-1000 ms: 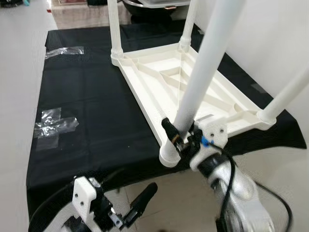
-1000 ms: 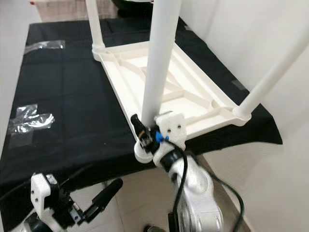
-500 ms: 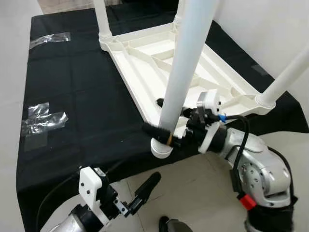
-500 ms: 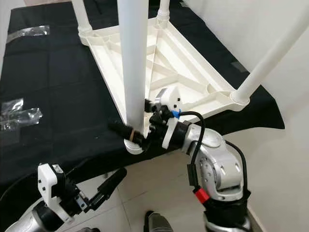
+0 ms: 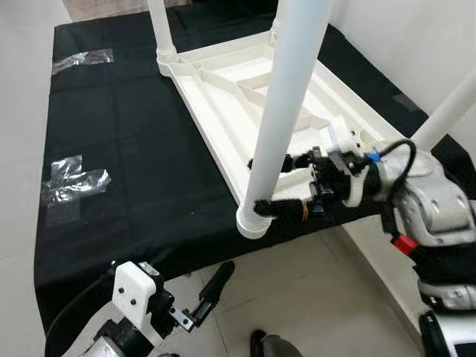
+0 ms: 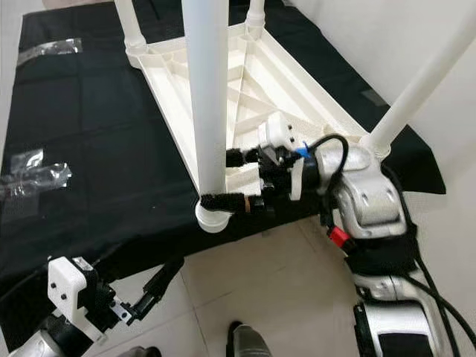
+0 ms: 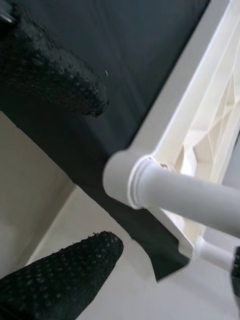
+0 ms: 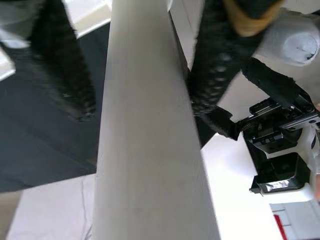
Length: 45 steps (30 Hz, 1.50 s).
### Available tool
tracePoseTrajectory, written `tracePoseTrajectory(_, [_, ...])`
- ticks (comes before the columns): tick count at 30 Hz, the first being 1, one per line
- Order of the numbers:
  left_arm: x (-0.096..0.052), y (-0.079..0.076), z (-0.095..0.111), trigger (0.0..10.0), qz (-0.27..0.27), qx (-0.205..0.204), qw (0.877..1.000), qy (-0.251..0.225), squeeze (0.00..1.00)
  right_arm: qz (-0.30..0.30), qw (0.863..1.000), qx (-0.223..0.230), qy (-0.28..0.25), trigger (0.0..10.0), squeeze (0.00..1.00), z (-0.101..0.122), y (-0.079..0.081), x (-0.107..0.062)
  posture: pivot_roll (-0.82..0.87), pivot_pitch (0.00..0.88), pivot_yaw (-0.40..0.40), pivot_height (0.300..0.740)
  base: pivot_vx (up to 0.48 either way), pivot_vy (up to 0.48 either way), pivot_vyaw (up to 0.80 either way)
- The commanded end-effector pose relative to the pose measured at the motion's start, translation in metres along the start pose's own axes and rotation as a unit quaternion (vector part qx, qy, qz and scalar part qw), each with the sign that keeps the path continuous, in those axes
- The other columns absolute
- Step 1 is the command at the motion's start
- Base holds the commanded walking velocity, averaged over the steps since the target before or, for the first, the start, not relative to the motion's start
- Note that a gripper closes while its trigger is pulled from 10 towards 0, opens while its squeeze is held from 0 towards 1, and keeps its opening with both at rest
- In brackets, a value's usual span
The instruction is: Building children table
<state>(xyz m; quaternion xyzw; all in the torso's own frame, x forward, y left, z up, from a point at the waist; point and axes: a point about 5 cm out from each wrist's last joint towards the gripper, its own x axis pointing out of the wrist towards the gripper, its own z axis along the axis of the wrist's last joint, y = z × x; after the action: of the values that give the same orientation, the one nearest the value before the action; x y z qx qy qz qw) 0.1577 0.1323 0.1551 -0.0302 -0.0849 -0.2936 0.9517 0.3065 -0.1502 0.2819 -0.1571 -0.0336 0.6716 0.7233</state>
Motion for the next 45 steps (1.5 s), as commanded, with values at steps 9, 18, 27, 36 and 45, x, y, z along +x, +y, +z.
tracePoseTrajectory(9, [-0.002,0.001,0.002,10.0,0.022,0.023,1.000,-0.004,0.00,0.014,1.000,0.028,0.004,0.0,0.00,-0.013,0.006,-0.020,0.07,0.316,-0.019,0.740,0.000,0.000,0.00])
tracePoseTrajectory(18, [-0.018,-0.018,0.007,10.0,0.010,0.014,1.000,0.006,0.00,-0.467,0.857,0.171,0.137,0.0,0.00,-0.107,0.034,-0.008,0.02,0.323,-0.037,0.740,0.000,0.000,0.00])
tracePoseTrajectory(27, [-0.013,-0.018,0.001,10.0,-0.010,0.011,1.000,0.006,0.00,-0.520,0.829,0.176,0.103,0.0,0.00,-0.090,0.028,0.031,0.02,0.298,-0.019,0.740,0.000,0.000,0.00])
tracePoseTrajectory(36, [-0.011,-0.015,0.001,10.0,-0.002,0.010,1.000,0.000,0.00,-0.411,0.899,0.136,0.065,10.0,0.00,-0.058,0.019,0.041,0.02,0.314,-0.035,0.740,0.000,0.000,0.00])
tracePoseTrajectory(45, [-0.009,-0.019,0.002,10.0,-0.020,0.001,1.000,-0.001,0.00,-0.214,0.976,0.035,-0.033,10.0,1.00,-0.011,0.004,0.046,0.04,0.342,-0.047,0.740,0.000,0.000,0.00])
